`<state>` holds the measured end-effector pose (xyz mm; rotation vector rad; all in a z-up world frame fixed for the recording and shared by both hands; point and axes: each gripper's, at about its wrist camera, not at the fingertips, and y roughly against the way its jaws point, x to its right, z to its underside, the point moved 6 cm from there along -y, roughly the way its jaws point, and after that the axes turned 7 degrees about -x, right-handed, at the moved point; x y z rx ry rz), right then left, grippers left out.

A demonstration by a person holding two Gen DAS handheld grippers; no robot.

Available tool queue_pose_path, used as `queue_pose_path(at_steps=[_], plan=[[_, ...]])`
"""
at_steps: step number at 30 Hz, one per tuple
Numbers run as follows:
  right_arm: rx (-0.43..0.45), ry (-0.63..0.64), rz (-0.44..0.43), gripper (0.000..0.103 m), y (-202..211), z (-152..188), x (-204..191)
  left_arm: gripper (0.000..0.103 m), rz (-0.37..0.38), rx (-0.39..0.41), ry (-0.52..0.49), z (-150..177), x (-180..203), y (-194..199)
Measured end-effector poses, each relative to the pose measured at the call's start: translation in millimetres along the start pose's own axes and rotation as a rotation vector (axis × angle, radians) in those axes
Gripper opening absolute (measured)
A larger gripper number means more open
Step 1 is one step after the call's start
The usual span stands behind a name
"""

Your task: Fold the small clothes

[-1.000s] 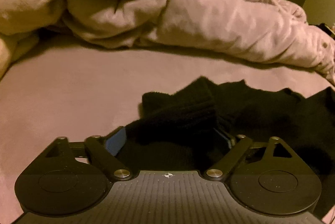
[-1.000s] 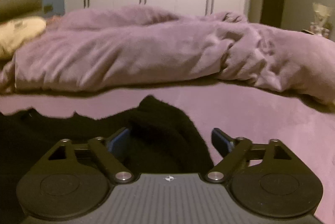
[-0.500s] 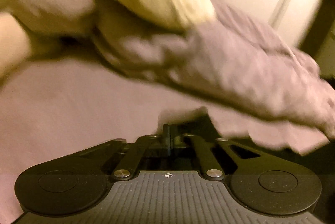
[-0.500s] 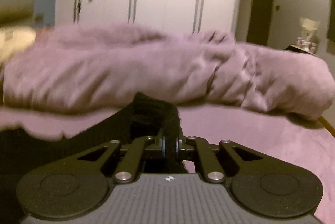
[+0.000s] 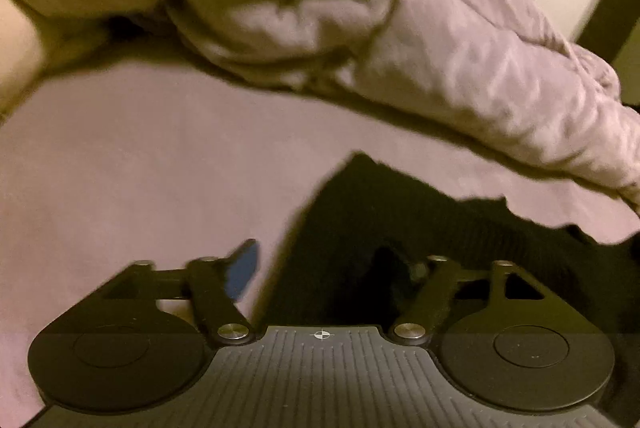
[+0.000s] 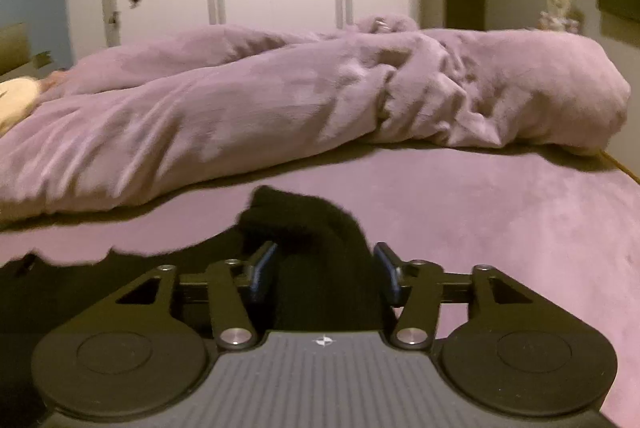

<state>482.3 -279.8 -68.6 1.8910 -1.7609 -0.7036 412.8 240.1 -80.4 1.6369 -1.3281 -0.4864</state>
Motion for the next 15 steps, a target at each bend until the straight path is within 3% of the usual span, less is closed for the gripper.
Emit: queue_pose_path(at_steps=[2, 3, 5, 7, 9, 11, 15], plan=[[0.000, 0.008, -0.024, 0.058, 8, 5, -2, 0.087, 0.045, -0.035, 0.015, 2, 7, -9], [0.004, 0.005, -0.033, 0.058, 11, 4, -3, 0.081, 0.054, -0.043, 0.013, 4, 12, -12], [0.031, -0.005, -0.071, 0.058, 20, 1, -8, 0.051, -0.004, -0.013, -0.026, 6, 23, -14], [0.025, 0.000, -0.132, 0.057, 24, 1, -19, 0.038, -0.058, 0.007, -0.033, 6, 28, -15], [-0.008, 0.038, -0.202, 0.049, 24, 6, -34, 0.023, -0.075, 0.035, -0.013, 4, 28, -8], [-0.040, 0.085, -0.253, 0.028, 25, 14, -51, 0.018, -0.070, 0.086, 0.018, -1, 26, 5], [-0.040, 0.139, -0.321, 0.025, 30, 20, -79, 0.018, -0.075, 0.209, 0.083, -16, 18, 32]])
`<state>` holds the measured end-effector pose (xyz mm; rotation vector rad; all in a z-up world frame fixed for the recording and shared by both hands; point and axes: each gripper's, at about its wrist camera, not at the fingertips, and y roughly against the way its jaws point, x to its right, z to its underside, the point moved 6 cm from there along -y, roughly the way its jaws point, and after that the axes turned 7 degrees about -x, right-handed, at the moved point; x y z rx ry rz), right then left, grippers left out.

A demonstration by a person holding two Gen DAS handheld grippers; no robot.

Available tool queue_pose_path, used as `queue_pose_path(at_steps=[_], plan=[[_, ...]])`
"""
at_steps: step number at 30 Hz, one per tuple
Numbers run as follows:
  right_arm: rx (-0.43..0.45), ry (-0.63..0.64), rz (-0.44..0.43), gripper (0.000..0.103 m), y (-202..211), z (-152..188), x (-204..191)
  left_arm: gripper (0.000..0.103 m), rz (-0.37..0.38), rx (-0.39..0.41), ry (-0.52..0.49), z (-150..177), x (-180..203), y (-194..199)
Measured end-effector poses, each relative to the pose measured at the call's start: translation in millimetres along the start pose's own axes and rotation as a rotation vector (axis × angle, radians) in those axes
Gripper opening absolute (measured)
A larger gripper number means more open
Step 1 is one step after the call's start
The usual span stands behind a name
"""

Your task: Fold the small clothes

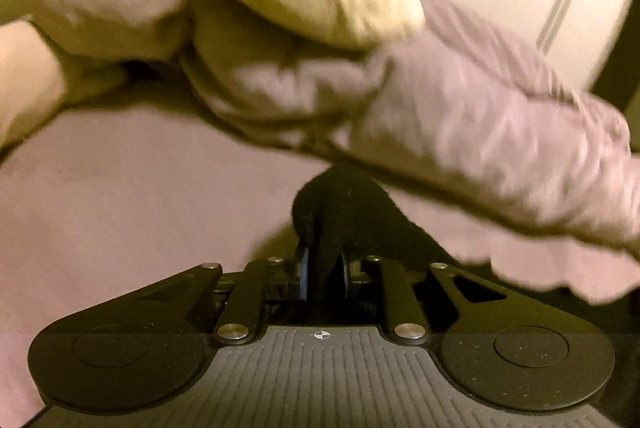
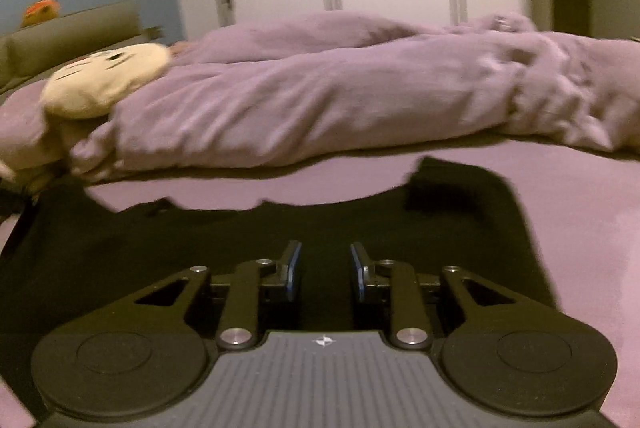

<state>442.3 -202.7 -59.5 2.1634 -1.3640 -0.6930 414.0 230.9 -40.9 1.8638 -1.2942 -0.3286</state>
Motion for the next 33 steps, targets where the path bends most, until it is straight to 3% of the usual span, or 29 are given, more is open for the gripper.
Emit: queue_pose_path(at_steps=[2, 4, 6, 11, 13, 14, 17, 18, 21, 23, 28, 33], plan=[[-0.024, 0.012, -0.008, 0.025, -8, -3, -10, 0.019, -0.053, 0.012, 0.043, -3, -9, -3], [-0.111, 0.040, -0.032, 0.025, -27, 2, -21, 0.025, -0.108, -0.050, 0.065, 5, -16, -16], [-0.191, 0.070, 0.000, 0.026, -48, 14, -26, 0.033, -0.135, -0.089, 0.059, 19, -17, -19], [-0.146, 0.087, 0.030, 0.028, -46, 5, -35, 0.055, -0.120, -0.042, -0.051, 62, 1, 9], [-0.128, 0.085, 0.018, 0.039, -46, -4, -40, 0.058, -0.103, -0.067, -0.073, 81, 6, 18], [-0.139, 0.082, 0.018, 0.044, -50, -7, -43, 0.061, -0.104, -0.066, -0.086, 88, 9, 22], [-0.210, 0.117, 0.004, 0.043, -72, -6, -55, 0.070, -0.120, -0.054, -0.144, 103, 18, 33], [-0.250, 0.148, 0.018, 0.041, -83, -2, -63, 0.071, -0.118, -0.049, -0.152, 105, 20, 37], [-0.227, 0.238, 0.096, 0.032, -99, -3, -78, 0.075, -0.104, -0.044, -0.168, 109, 26, 45], [-0.208, 0.230, 0.154, 0.011, -117, -8, -76, 0.075, -0.098, -0.035, -0.178, 112, 30, 49], [-0.185, 0.190, 0.209, 0.007, -138, -18, -69, 0.076, -0.082, -0.048, -0.162, 117, 29, 59], [-0.085, 0.102, 0.090, 0.008, -74, -7, -78, 0.078, -0.059, -0.044, -0.174, 128, 31, 74]])
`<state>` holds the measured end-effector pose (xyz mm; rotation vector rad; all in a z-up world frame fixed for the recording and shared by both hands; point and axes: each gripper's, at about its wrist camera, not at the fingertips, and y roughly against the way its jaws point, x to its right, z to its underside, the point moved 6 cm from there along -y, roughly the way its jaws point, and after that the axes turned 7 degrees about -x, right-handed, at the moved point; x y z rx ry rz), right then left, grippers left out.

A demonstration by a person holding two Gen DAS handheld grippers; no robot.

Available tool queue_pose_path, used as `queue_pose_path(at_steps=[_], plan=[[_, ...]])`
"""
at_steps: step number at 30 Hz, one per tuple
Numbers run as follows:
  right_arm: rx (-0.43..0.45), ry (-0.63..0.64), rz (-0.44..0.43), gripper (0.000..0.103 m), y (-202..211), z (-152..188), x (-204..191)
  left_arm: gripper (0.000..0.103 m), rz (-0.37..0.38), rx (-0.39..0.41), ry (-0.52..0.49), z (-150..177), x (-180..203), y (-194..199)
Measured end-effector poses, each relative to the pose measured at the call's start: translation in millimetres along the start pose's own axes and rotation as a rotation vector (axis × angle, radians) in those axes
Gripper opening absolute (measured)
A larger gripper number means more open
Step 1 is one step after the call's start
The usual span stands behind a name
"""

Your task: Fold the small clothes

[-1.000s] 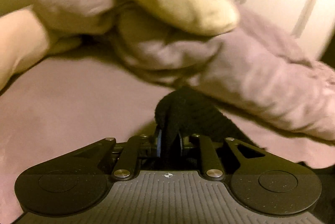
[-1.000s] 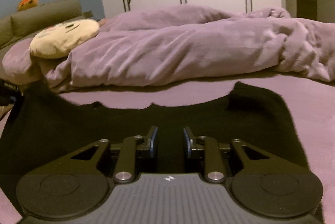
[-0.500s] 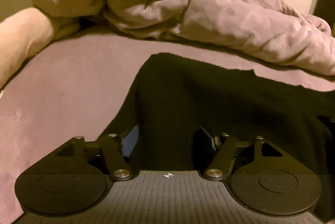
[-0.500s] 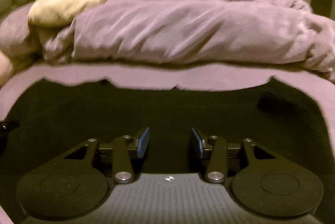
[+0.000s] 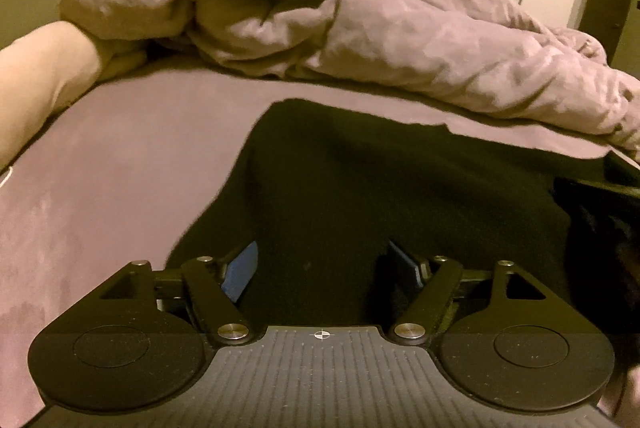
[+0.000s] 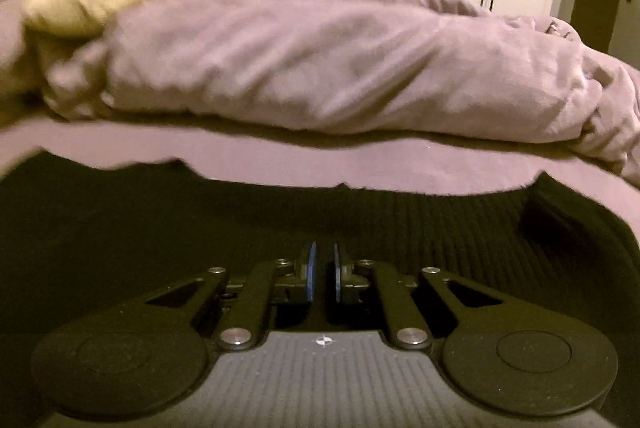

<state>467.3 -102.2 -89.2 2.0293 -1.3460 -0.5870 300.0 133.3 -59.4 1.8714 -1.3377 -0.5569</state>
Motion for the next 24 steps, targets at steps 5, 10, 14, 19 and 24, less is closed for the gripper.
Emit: queue_pose_path(at_steps=[5, 10, 14, 19, 24], plan=[[0.087, 0.022, -0.122, 0.008, 70, 46, -24, 0.083, 0.022, 0.018, -0.043, 12, 28, 8], [-0.037, 0.100, -0.067, 0.007, 32, 64, -36, 0.089, 0.106, -0.018, -0.041, 22, 58, -7], [-0.006, 0.010, -0.031, 0.004, 21, 50, -20, 0.091, 0.101, -0.083, -0.021, 29, 54, -12], [-0.015, -0.495, -0.085, 0.001, 56, 60, 55, 0.091, 0.155, -0.116, 0.067, 41, 29, 14], [0.008, -0.633, -0.046, 0.025, 121, 117, 112, 0.091, 0.247, -0.198, 0.246, 70, 4, 19]])
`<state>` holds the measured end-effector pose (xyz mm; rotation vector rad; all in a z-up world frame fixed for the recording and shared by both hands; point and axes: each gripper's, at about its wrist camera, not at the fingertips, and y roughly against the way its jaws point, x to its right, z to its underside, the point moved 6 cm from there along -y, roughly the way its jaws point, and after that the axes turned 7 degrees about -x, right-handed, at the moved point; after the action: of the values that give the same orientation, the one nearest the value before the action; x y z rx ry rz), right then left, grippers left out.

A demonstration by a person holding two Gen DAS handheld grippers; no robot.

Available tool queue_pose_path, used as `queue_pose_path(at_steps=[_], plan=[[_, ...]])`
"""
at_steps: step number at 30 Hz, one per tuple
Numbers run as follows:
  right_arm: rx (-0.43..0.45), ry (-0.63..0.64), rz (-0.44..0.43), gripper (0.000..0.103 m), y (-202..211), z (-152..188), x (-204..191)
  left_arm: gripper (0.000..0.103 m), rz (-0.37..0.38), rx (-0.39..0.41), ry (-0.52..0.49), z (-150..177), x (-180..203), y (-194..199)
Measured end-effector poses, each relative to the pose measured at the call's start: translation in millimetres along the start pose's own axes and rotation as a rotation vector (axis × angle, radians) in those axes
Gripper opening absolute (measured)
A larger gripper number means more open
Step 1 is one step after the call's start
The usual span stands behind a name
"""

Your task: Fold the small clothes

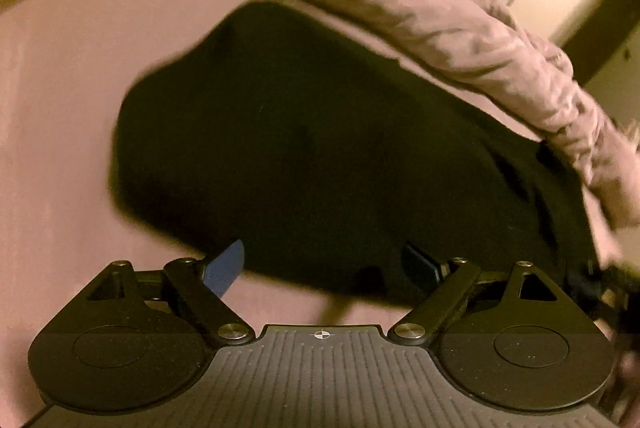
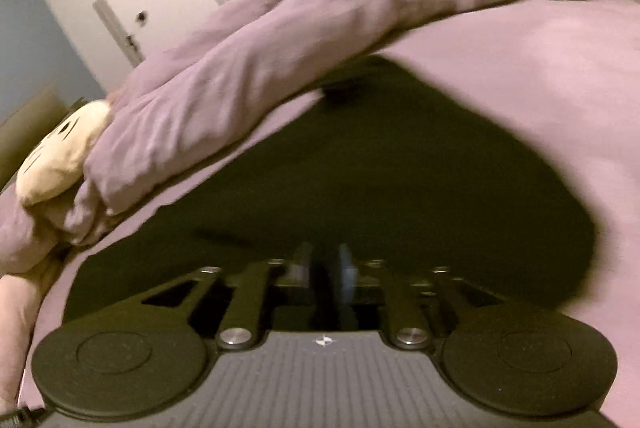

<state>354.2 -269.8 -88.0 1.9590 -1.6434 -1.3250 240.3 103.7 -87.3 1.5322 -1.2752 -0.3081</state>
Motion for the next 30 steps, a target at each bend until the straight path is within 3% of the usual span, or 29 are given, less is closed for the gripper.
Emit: queue_pose_path(at_steps=[2, 4, 6, 7, 8, 12, 16, 19, 21, 22, 25, 26, 30], plan=[[-0.002, -0.018, 0.003, 0.025, 20, 8, 24, 0.090, 0.019, -0.042, 0.075, 7, -9, -7], [-0.012, -0.061, 0.016, 0.025, 33, 12, 46, 0.090, 0.029, -0.020, 0.104, 6, -13, -5], [-0.029, -0.133, 0.006, 0.033, 37, 15, 65, 0.090, 0.048, 0.005, 0.138, 0, -16, -4], [-0.045, -0.190, -0.013, 0.044, 37, 17, 76, 0.090, 0.043, 0.016, 0.161, -3, -19, -5], [-0.055, -0.258, -0.038, 0.045, 36, 19, 86, 0.090, 0.033, 0.029, 0.191, -7, -24, -5], [-0.024, -0.441, -0.184, 0.045, 25, 17, 105, 0.090, 0.082, 0.064, 0.312, -21, -44, -10], [0.014, -0.542, -0.232, 0.046, 6, 7, 114, 0.090, 0.122, 0.085, 0.418, -38, -53, -18], [0.025, -0.523, -0.221, 0.047, -3, -3, 108, 0.084, 0.087, 0.092, 0.413, -50, -50, -22], [0.034, -0.491, -0.213, 0.038, -8, -12, 103, 0.053, 0.054, 0.095, 0.383, -55, -49, -23], [0.043, -0.469, -0.202, 0.034, -8, -14, 101, 0.051, 0.049, 0.087, 0.365, -56, -50, -23], [0.038, -0.476, -0.213, 0.037, -12, -18, 102, 0.052, 0.073, 0.077, 0.360, -55, -55, -24], [0.038, -0.484, -0.224, 0.043, -10, -15, 104, 0.058, 0.077, 0.076, 0.353, -52, -57, -23], [0.037, -0.524, -0.256, 0.048, -14, -15, 107, 0.058, 0.104, 0.088, 0.348, -53, -58, -25]])
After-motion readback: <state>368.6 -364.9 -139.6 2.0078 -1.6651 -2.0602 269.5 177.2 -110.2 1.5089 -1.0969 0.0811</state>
